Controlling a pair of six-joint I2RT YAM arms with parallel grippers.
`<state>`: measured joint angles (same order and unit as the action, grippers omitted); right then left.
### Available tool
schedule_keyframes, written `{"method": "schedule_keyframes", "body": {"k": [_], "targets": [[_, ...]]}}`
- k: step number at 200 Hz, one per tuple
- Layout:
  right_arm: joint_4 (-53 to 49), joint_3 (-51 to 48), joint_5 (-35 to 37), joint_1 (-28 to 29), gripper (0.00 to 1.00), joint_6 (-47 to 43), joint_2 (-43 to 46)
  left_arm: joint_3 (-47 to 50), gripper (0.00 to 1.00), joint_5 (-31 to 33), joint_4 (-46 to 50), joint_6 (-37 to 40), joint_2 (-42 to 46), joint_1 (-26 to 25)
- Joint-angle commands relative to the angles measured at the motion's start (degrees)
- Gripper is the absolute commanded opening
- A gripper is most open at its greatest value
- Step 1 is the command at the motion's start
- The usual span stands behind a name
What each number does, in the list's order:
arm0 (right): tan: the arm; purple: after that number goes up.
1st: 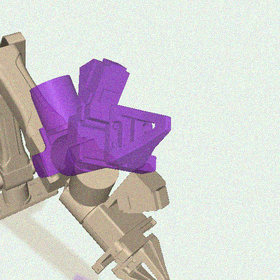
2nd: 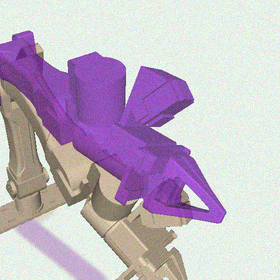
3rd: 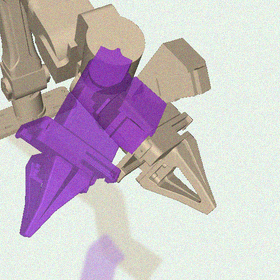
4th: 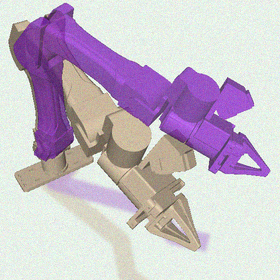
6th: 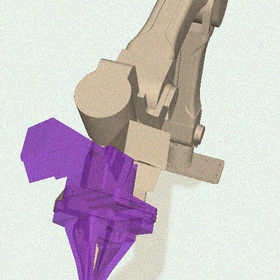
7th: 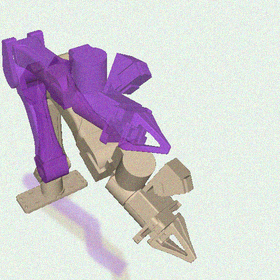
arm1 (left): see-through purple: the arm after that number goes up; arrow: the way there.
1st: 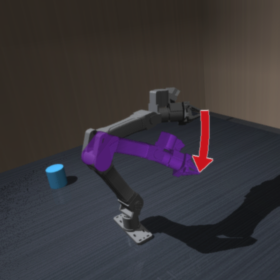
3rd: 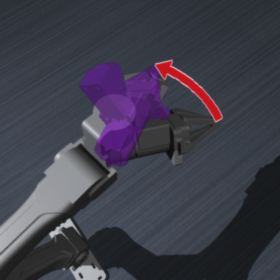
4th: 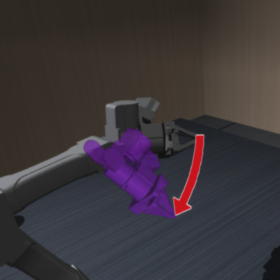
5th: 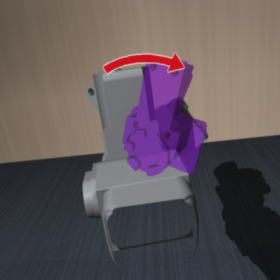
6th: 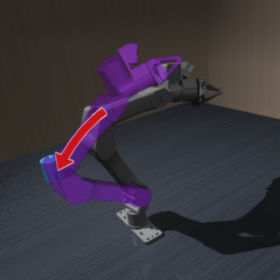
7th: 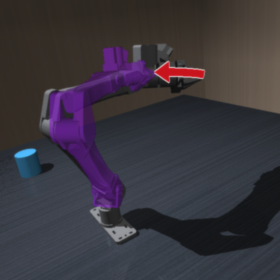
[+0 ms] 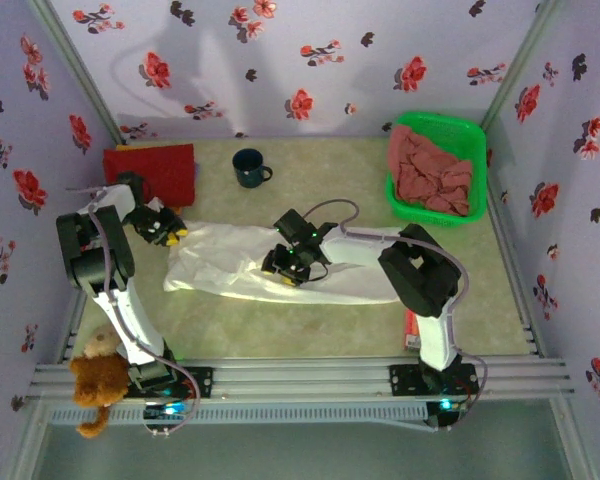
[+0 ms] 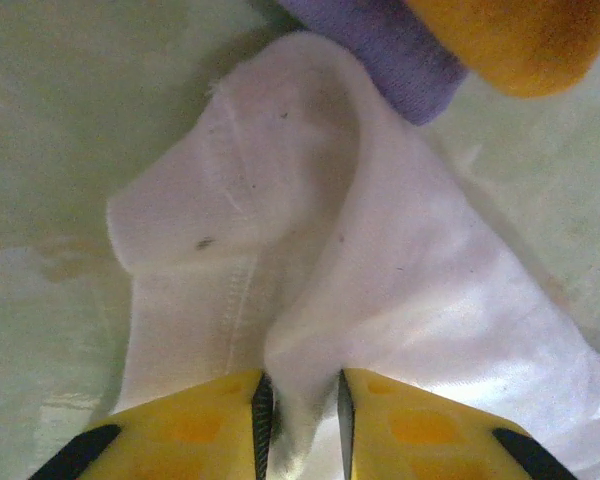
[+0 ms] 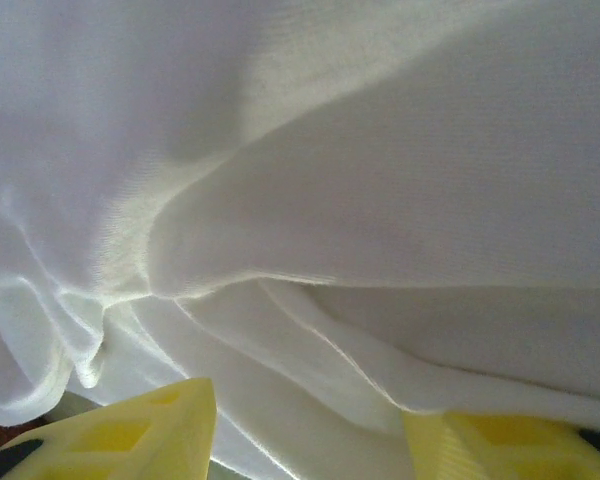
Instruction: Fold and stack the t-shirts
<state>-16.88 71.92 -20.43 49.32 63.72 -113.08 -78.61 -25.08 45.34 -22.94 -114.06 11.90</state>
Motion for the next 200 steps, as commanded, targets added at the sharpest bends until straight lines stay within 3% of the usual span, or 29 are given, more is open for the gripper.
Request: {"method": "schedule_keyframes", "body": {"k": [1, 33, 64, 88, 162, 174, 188, 200], "targets": [[-0.2, -1.9, -0.3, -0.3, 0.54, 1.4, -0.8, -1.0, 0.24, -1.6, 0.1, 0.7, -0.2, 0.0], [0.5, -3.8, -0.2, -0.5, 0.54, 2.1, -0.4, -1.8, 0.14, -0.8, -1.8, -1.8, 1.7, 0.0], [-0.1, -4.4, -0.1, -0.5, 0.54, 1.8, -0.2, -5.0, 0.12, -3.6, -1.4, -4.1, 0.3, -0.1], [-0.3, -4.8, 0.1, -0.8, 0.54, 1.5, 0.0, -6.5, 0.09, 0.0, -2.0, -5.0, 0.6, -0.1], [-1.8, -4.9, 0.4, -1.3, 0.54, 0.2, 0.4, -14.3, 0.09, -3.0, -1.5, -5.2, -6.7, -0.4], [-2.8, -4.5, 0.5, -1.4, 0.54, -0.4, 0.5, -16.3, 0.11, -2.9, 0.1, -4.5, -7.8, -0.4], [-3.1, -4.3, 0.7, -1.4, 0.54, -0.7, 0.8, -18.6, 0.23, -3.0, 2.7, -3.3, -9.1, -0.4], [-3.1, -4.1, 0.7, -1.4, 0.54, -0.9, 1.2, -19.5, 0.28, -2.5, 3.8, -2.0, -9.7, -0.4]]}}
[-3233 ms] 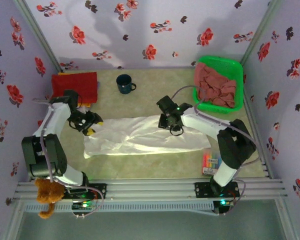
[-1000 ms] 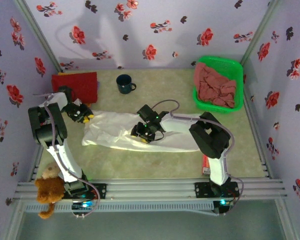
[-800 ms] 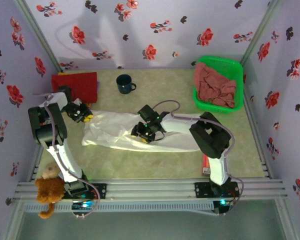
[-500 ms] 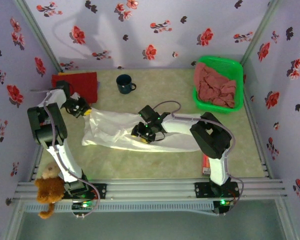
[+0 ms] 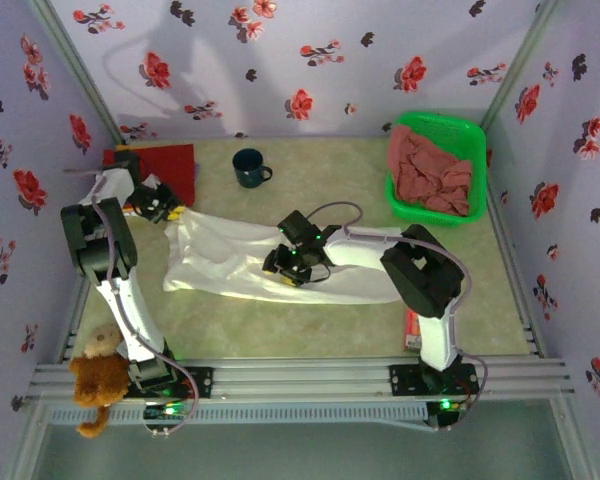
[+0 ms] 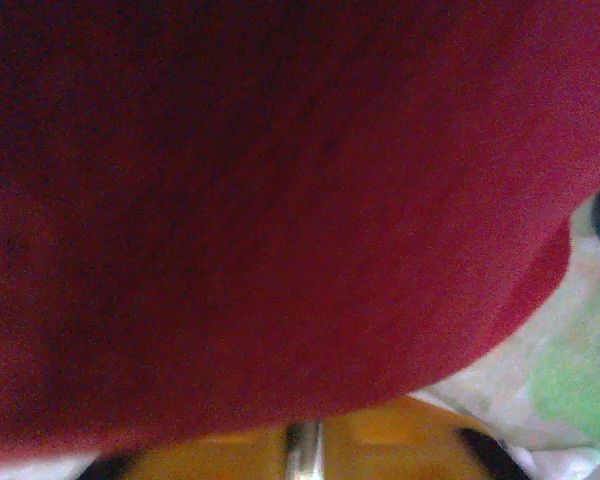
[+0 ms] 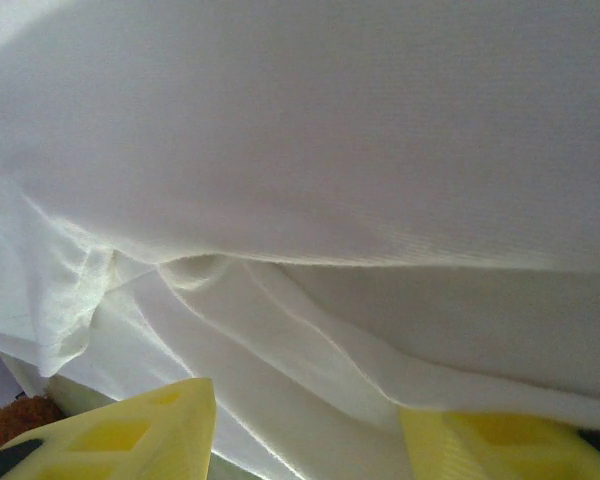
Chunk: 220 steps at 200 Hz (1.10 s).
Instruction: Fold and stack the t-shirts
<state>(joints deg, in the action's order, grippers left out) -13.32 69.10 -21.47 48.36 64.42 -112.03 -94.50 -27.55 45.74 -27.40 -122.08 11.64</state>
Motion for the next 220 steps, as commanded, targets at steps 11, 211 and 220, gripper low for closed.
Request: {"method": "schedule_keyframes", "body": {"k": [11, 211, 220], "targets": [[-6.7, -0.9, 1.7, -0.4, 0.54, -1.8, 0.4, -4.6, 0.31, 0.3, 4.4, 3.4, -1.8, 0.0], [-19.7, -2.8, 10.3, -7.3, 0.55, -12.6, 17.0, 30.5, 0.44, 19.3, 3.5, -5.7, 30.0, -35.6], [-19.6, -3.7, 10.5, -7.7, 0.55, -12.8, 17.7, 30.4, 0.44, 20.6, 4.1, -6.0, 28.8, -36.6]]}}
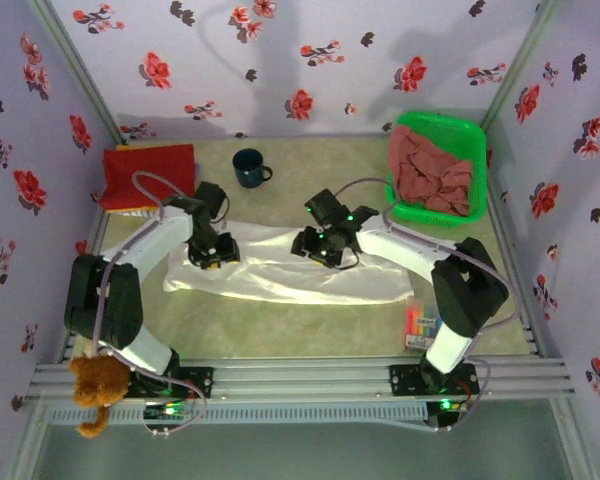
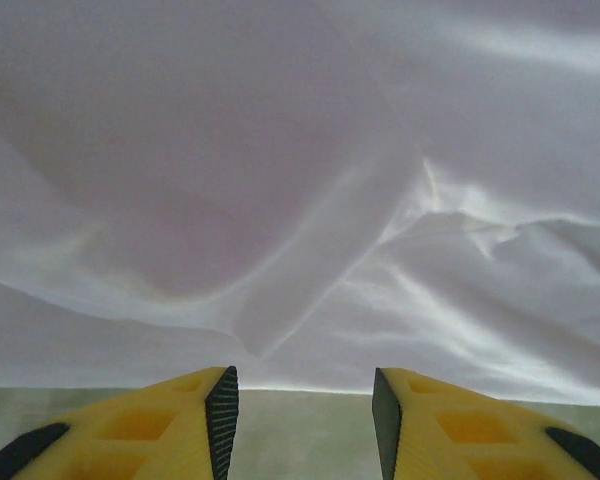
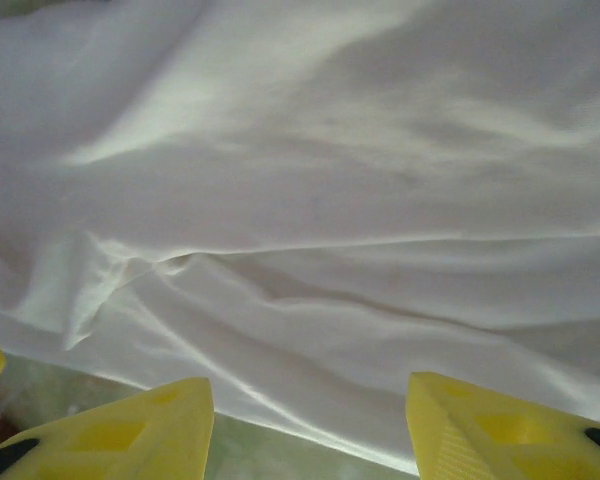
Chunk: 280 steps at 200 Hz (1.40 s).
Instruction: Fold and stack the t-shirts
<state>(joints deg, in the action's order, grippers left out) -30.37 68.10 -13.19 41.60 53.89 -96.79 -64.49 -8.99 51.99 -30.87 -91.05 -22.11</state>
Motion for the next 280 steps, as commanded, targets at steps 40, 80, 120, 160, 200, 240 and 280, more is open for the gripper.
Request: {"method": "schedule_keyframes", "body": {"k": [40, 80, 120, 160, 200, 240, 280], "targets": [[-2.5, -4.7, 2.2, -1.4, 0.55, -2.4, 3.8, -2.3, 0.43, 9.9, 3.4, -3.3, -7.8, -4.7], [-2.0, -5.4, 2.1, -1.5, 0.55, -2.9, 3.3, -3.4, 0.42, 11.8, 3.1, -1.8, -11.7, -5.9], [-2.3, -4.3, 1.8, -1.5, 0.55, -3.1, 2.9, -8.1, 0.17, 11.6, 5.4, -0.7, -13.8, -6.2], [-2.6, -4.1, 2.2, -1.6, 0.56, -3.2, 3.1, -17.1, 0.0, 6.2, 13.1, 0.6, -14.7, -6.1], [-1.4, -4.7, 1.7, -1.6, 0.56, -2.6, 2.7, -17.7, 0.0, -5.5, 12.4, -0.2, -17.4, -5.6], [-2.1, -4.3, 1.9, -1.7, 0.56, -2.9, 3.1, -13.4, 0.4, -11.6, 7.3, -2.4, -17.8, -5.6], [-0.5, -4.6, 1.0, -1.6, 0.56, -2.2, 3.4, -15.8, 0.42, -8.4, 10.2, -0.1, -12.1, -3.7]]}}
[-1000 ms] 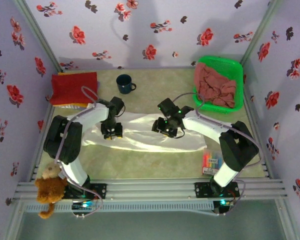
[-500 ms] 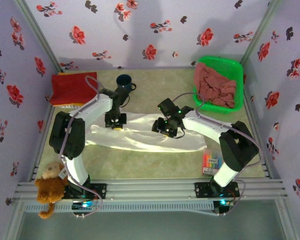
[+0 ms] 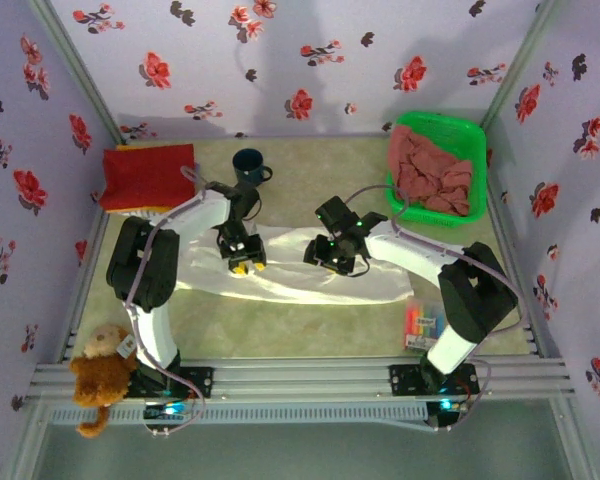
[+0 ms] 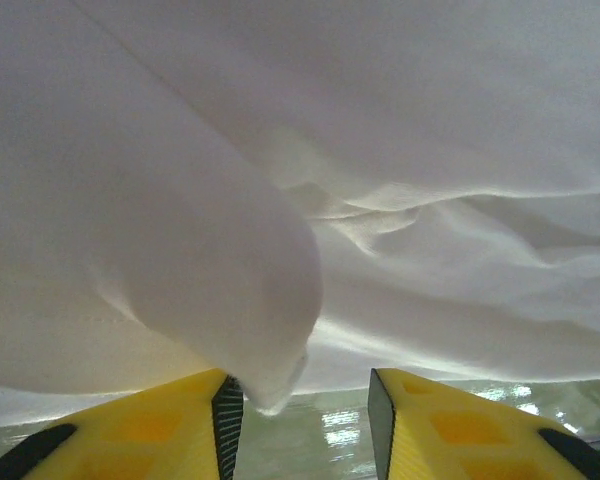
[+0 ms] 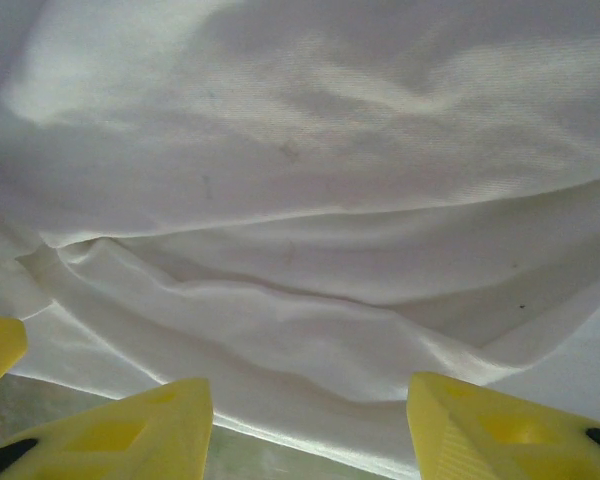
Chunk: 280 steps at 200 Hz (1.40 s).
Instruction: Fold and stack the t-shirts
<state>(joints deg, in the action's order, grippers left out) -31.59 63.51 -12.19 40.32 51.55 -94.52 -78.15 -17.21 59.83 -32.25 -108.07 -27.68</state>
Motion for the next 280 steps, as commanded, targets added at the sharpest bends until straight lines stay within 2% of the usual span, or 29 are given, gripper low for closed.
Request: {"method": "schedule_keyframes", "body": {"k": [1, 30, 64, 93, 130, 144, 169, 237, 280], "targets": [[0.9, 0.0, -0.1, -0.3, 0.55, 0.2, 1.1, -2.3, 0.42, -0.2, 2.6, 1.4, 5.1, 1.9], [4.5, 2.6, -2.5, 2.2, 0.56, 2.0, -1.5, -1.9, 0.43, 0.8, 5.6, 5.5, 8.7, 10.4], [7.2, 10.0, -4.7, 5.4, 0.55, 3.4, -8.9, 0.9, 0.44, -0.1, 5.5, 10.9, 10.2, 20.9], [12.9, 15.3, -8.6, 6.5, 0.55, 7.1, -15.9, 2.5, 0.44, -2.7, 2.4, 12.1, 8.2, 25.8], [13.4, 20.7, -11.1, 7.6, 0.55, 8.5, -20.9, 3.8, 0.42, -5.4, -2.6, 12.4, 5.7, 30.6], [13.4, 21.3, -11.4, 8.0, 0.55, 8.9, -21.9, 3.8, 0.42, -5.3, -3.5, 13.0, 4.7, 31.6], [15.3, 21.6, -12.5, 8.3, 0.54, 10.0, -23.5, 4.9, 0.41, -0.9, -6.0, 12.8, 4.4, 31.8], [14.9, 22.2, -13.5, 9.3, 0.51, 10.4, -24.1, 7.3, 0.35, -3.9, -9.6, 12.0, 2.6, 32.1], [15.4, 22.1, -15.2, 10.1, 0.47, 9.9, -24.5, 9.1, 0.26, -4.3, -10.2, 12.0, 3.8, 32.0]]}}
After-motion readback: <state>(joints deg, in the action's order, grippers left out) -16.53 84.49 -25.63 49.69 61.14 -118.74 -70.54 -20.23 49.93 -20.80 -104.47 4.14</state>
